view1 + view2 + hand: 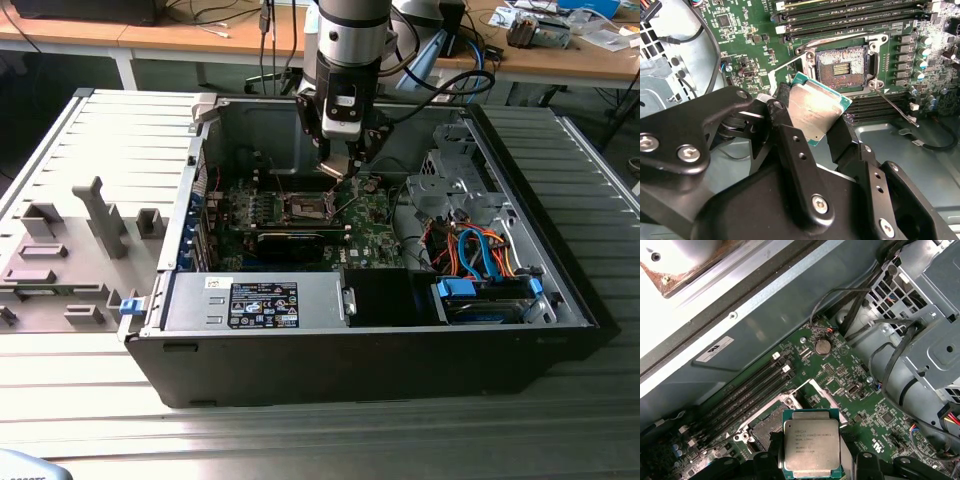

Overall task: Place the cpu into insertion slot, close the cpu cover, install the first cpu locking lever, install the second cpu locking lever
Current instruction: 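Place the cpu into insertion slot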

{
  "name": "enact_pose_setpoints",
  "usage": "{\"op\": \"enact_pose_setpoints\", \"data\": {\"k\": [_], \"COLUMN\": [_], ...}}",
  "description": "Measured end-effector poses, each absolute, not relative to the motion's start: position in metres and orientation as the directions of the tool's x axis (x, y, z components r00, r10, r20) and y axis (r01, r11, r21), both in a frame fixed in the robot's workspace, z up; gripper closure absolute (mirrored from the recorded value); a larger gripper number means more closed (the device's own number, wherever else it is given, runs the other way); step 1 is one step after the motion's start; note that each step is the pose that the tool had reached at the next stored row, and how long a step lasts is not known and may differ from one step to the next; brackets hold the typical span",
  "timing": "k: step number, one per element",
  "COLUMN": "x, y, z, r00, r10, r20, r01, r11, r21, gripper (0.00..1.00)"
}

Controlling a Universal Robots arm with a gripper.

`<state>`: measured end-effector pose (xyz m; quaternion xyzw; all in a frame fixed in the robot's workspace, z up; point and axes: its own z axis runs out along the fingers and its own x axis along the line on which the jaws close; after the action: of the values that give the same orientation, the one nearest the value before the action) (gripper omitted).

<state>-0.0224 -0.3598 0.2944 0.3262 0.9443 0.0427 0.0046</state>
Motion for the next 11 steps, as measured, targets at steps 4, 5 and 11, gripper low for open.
{"op": "enact_pose_setpoints", "data": {"k": [4,5,11], "x": [-0.0224,-0.0224,-0.0224], "y": [-0.3598,-0.3598,-0.3598], "z": [0.2944,0.2944,0.2944], "r00": [-0.784,-0.784,-0.78], "r10": [0.62,0.621,0.625], "r20": [0.019,0.019,0.019], "r01": [0.619,0.62,0.625], "r11": [0.781,0.78,0.776], "r21": [0.084,0.084,0.084], "gripper": [0.46,0.46,0.46]}}
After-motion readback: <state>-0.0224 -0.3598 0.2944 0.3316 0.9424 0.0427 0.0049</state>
